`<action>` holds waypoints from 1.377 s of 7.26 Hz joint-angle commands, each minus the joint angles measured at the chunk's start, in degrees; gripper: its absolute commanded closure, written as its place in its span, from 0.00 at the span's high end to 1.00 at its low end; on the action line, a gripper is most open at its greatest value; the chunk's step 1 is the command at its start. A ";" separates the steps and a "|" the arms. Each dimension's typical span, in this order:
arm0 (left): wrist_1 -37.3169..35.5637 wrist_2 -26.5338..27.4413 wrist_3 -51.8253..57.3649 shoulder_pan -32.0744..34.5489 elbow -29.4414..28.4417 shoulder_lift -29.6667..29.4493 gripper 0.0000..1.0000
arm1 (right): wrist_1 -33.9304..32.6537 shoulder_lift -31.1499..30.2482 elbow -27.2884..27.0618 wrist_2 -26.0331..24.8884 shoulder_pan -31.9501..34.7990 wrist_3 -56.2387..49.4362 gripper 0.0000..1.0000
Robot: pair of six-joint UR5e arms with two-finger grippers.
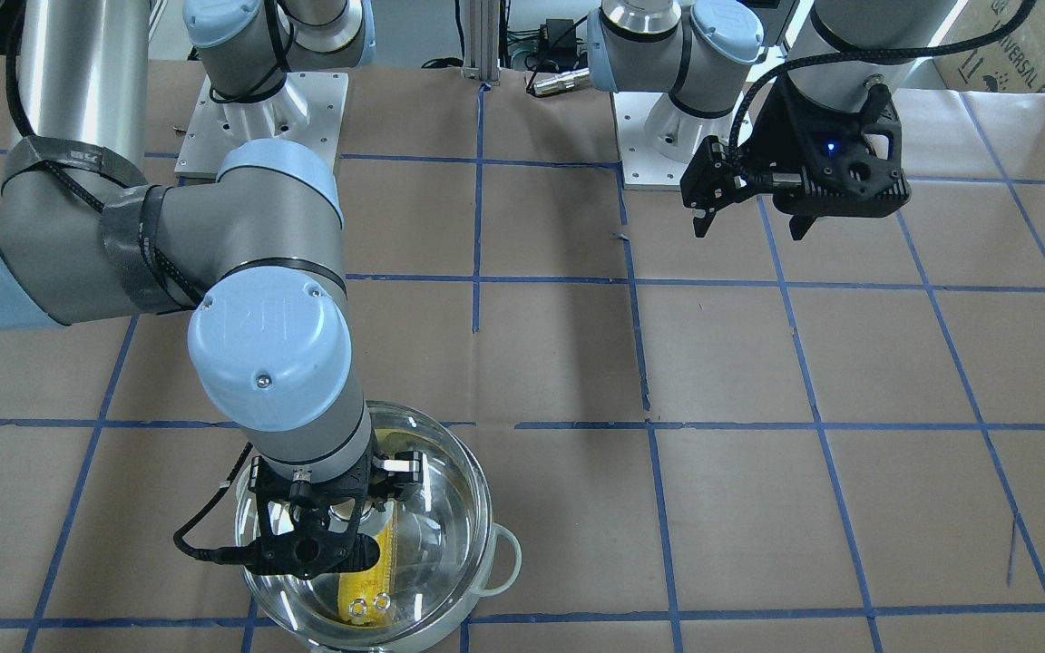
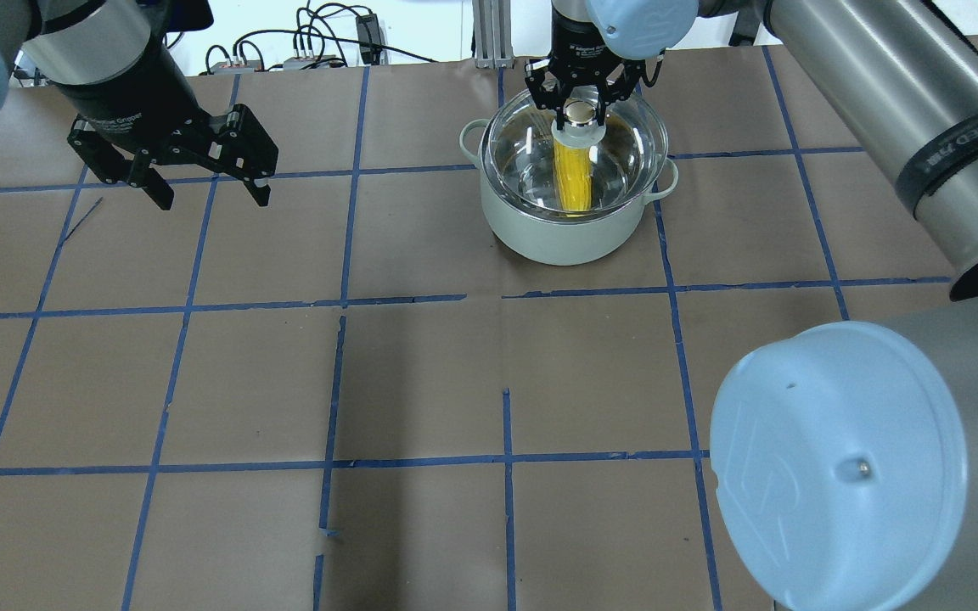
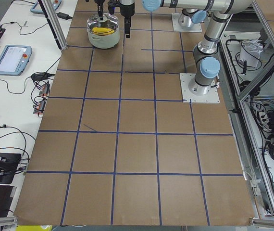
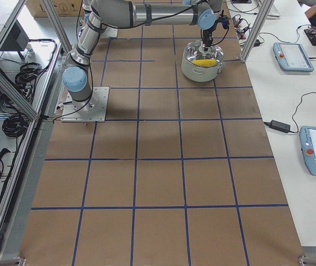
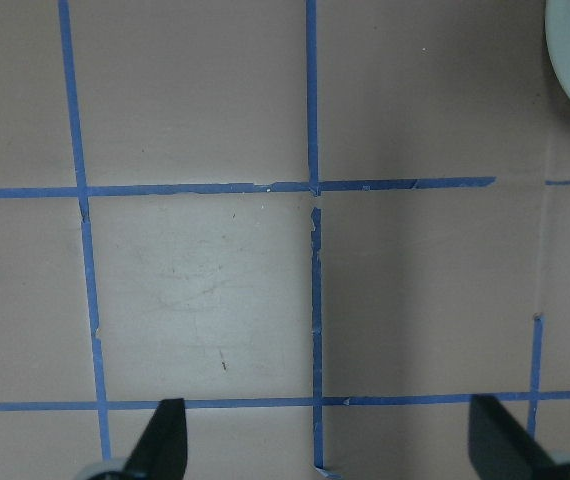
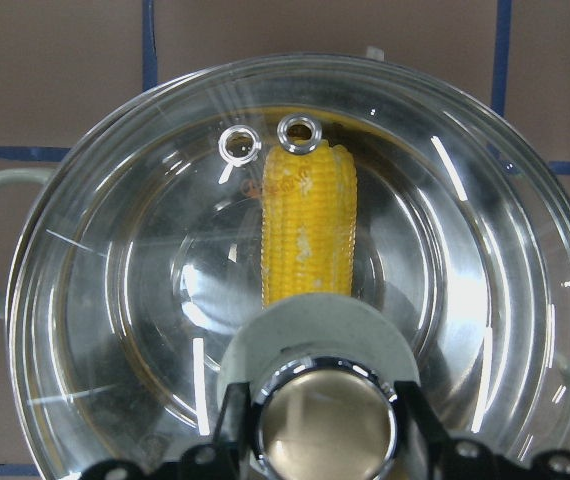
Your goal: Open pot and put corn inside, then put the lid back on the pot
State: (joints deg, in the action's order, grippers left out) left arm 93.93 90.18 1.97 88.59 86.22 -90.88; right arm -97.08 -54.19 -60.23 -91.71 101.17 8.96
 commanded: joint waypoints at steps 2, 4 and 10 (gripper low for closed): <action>0.11 0.00 -0.12 0.01 0.09 0.01 1.00 | 0.04 0.05 -0.15 0.39 0.16 0.10 0.17; 0.11 0.00 -0.12 0.01 0.09 0.01 1.00 | 0.05 0.05 -0.15 0.39 0.34 0.18 0.16; 0.02 0.00 -0.21 0.01 0.09 0.01 1.00 | -0.31 0.05 0.02 0.48 0.16 -0.08 0.99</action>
State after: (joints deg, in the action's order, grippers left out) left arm 93.96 90.18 1.76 88.59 86.31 -90.88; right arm -97.39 -54.14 -60.23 -91.24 101.39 8.94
